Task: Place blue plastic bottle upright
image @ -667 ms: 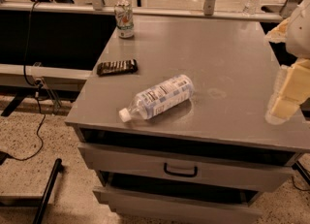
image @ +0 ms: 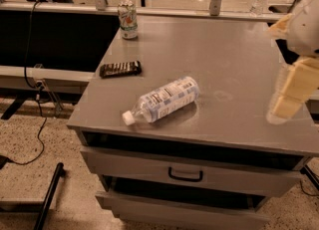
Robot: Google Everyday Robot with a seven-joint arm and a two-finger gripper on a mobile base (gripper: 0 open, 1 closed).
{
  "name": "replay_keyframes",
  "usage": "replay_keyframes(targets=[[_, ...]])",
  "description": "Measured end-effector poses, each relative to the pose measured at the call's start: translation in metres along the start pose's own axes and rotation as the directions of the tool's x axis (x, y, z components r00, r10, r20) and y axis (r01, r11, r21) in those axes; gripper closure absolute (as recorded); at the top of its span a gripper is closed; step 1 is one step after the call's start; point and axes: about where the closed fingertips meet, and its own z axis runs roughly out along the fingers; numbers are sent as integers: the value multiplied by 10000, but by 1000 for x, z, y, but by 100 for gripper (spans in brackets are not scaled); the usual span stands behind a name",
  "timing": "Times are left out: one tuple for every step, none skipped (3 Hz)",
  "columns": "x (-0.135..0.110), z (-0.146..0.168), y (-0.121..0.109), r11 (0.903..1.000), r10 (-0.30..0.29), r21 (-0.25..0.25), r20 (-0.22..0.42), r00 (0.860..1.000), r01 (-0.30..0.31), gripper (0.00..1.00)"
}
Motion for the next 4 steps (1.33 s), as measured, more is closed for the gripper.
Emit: replay_keyframes(targets=[[-42, 13, 2, 9852, -1686, -201, 677, 9834, 1703, 0], [-82, 35, 9, 9390, -3330, -565, 969, 9379, 3392, 0], [-120, 71, 18, 8663, -4817, -990, 936, 8713, 4896, 0], [-150, 114, 24, 7849, -6006, -1486, 562, 7975, 6016, 0]])
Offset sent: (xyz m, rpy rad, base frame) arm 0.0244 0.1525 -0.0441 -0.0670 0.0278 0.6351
